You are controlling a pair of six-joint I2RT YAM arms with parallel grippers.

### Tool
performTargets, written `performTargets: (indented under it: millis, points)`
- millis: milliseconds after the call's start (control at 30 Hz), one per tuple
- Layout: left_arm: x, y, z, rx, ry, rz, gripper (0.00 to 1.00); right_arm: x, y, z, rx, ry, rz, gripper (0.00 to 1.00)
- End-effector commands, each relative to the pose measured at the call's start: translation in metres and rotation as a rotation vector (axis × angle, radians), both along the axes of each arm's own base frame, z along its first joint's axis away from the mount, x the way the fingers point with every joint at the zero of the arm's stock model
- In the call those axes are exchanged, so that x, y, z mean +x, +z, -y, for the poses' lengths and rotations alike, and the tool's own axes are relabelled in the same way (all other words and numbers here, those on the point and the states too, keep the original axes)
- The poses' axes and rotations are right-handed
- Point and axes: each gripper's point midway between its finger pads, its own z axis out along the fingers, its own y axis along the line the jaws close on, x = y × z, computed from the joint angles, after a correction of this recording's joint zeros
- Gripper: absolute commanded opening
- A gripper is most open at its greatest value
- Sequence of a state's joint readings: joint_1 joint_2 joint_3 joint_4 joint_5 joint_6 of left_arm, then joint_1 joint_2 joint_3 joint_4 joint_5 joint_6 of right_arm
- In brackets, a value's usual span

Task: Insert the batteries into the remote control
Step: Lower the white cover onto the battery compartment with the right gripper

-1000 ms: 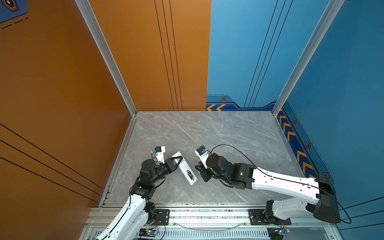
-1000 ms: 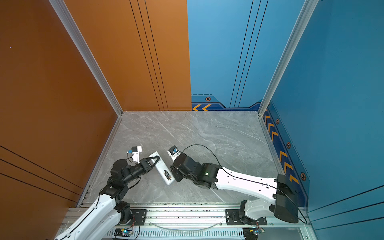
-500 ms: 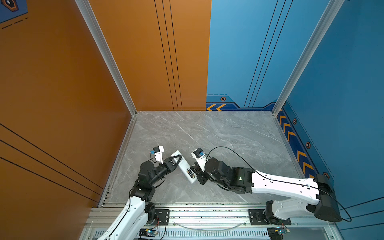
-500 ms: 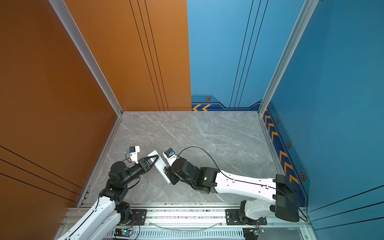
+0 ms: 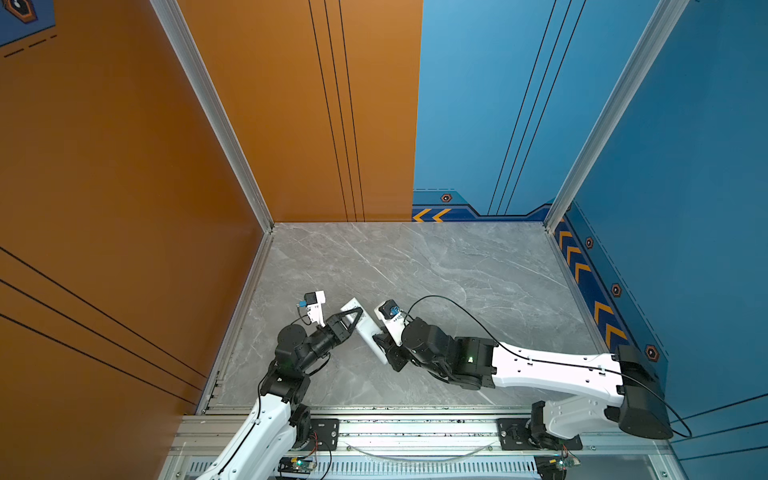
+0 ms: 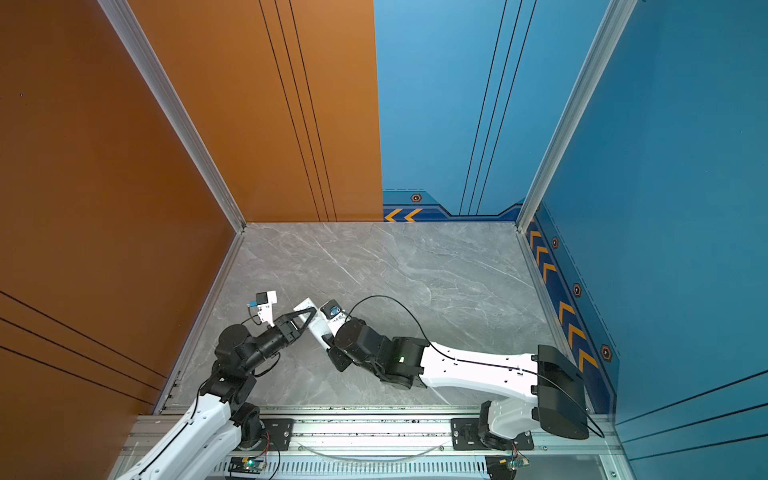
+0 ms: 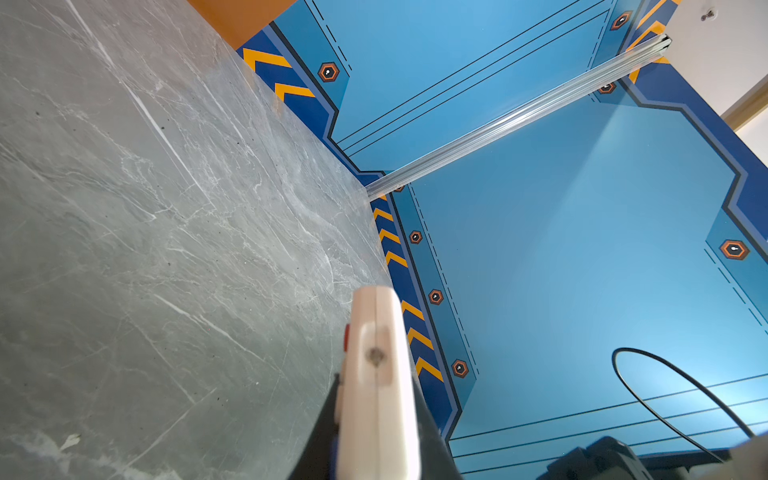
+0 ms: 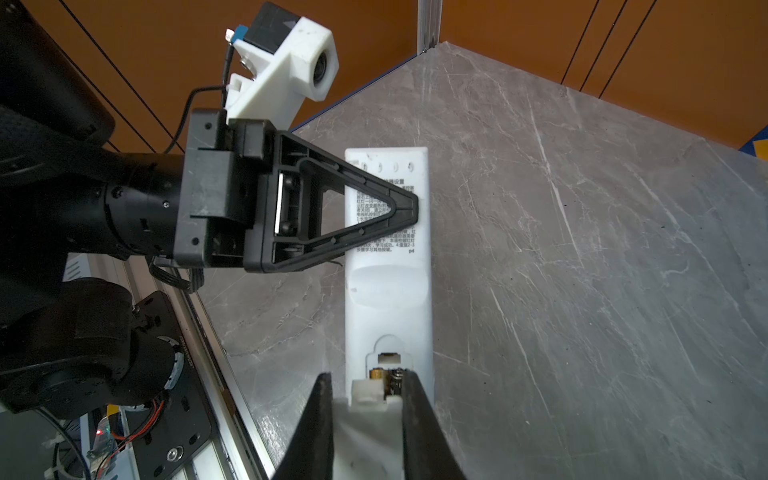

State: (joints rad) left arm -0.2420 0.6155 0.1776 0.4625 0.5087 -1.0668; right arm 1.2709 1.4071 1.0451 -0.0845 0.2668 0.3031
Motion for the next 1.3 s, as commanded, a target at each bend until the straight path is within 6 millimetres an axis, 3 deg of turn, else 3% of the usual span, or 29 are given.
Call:
performTargets:
  millis: [0, 600, 1267]
  points:
    - [0.001, 0.013, -0.004, -0.020, 0.016, 0.052, 0.00, 0.001, -0.005, -0.002, -0.012, 0.002, 0.025, 0.12]
    - [0.000, 0.014, -0.005, -0.034, 0.011, 0.058, 0.00, 0.007, -0.021, -0.005, -0.046, -0.009, 0.049, 0.11]
    - [0.000, 0.015, -0.005, -0.040, 0.007, 0.060, 0.00, 0.017, -0.020, -0.004, -0.083, -0.015, 0.086, 0.11]
